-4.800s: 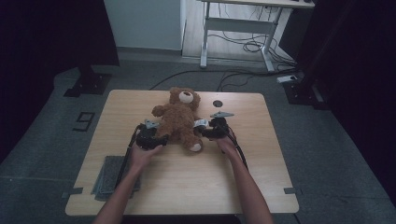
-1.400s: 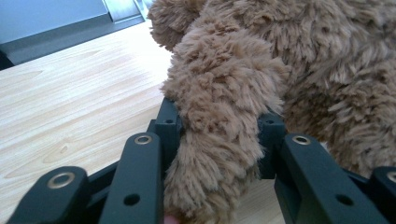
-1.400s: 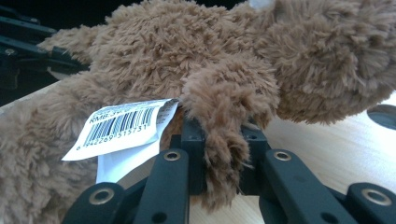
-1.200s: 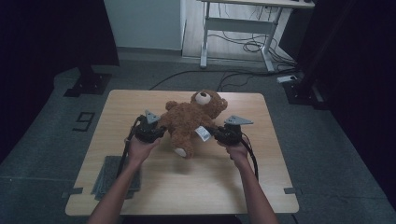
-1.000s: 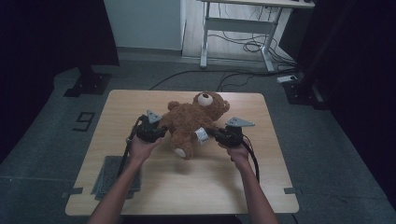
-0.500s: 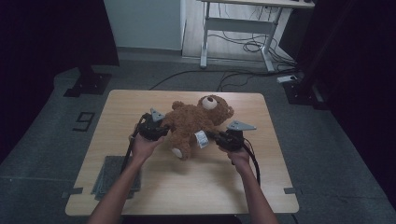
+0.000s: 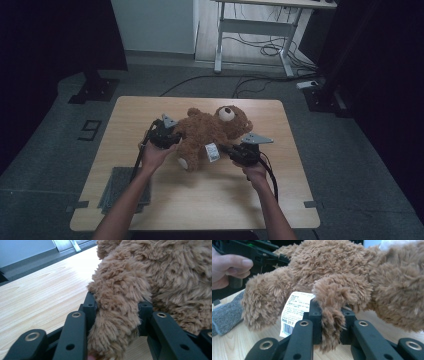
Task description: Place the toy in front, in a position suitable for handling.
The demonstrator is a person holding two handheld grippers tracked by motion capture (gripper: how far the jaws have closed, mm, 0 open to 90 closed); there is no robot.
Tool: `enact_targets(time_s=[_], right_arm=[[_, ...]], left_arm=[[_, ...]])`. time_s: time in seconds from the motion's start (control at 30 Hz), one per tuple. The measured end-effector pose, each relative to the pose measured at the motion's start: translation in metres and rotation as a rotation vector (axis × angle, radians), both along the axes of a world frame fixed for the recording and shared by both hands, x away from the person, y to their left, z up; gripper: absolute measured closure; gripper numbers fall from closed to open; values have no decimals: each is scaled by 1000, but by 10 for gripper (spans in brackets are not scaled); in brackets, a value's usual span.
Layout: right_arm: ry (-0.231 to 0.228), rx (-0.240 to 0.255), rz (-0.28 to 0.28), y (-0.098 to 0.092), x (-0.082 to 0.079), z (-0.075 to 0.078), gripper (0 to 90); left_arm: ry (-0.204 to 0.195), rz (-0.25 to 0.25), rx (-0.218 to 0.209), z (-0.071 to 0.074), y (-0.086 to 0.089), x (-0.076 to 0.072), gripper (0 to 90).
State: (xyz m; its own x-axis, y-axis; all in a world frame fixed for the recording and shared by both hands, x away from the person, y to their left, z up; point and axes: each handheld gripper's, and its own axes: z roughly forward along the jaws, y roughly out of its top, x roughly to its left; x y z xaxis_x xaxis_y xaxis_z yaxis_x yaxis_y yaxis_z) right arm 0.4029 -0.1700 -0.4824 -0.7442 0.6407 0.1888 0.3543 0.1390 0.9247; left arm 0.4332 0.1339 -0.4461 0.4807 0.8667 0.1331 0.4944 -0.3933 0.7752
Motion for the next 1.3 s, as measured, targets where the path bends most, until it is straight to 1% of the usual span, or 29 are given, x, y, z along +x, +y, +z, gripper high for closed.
enact_targets(time_s=[0.13, 0.17, 0.3, 0.4, 0.5, 0.67, 0.77, 0.97, 1.03, 1.27, 1.3], right_arm=[[13, -2, 2, 0, 0, -5, 770], [21, 1, 6, 1, -1, -7, 770], [21, -10, 16, 2, -2, -9, 770], [19, -11, 16, 2, -3, -10, 770], [27, -12, 8, 0, -3, -12, 769], [23, -8, 8, -1, -5, -13, 769], [23, 5, 13, -3, -7, -13, 769], [20, 23, 41, 0, -12, -13, 769], [27, 5, 53, 4, -13, -16, 768], [42, -10, 78, 11, -16, -22, 768], [46, -17, 80, 13, -16, -25, 768]], left_arm=[[7, -1, 9, -3, -3, 3, 629], [11, -1, 17, -5, -4, 5, 629], [19, 4, 18, -8, -5, 8, 629], [22, 3, 19, -10, -6, 9, 628], [24, -1, 25, -11, -8, 10, 628], [24, -7, 36, -10, -11, 11, 628], [16, -13, 43, -7, -14, 13, 628], [11, -11, 54, -6, -18, 17, 627], [17, -9, 58, -9, -19, 19, 627], [28, -10, 59, -15, -20, 23, 626], [35, -12, 61, -17, -21, 24, 626]])
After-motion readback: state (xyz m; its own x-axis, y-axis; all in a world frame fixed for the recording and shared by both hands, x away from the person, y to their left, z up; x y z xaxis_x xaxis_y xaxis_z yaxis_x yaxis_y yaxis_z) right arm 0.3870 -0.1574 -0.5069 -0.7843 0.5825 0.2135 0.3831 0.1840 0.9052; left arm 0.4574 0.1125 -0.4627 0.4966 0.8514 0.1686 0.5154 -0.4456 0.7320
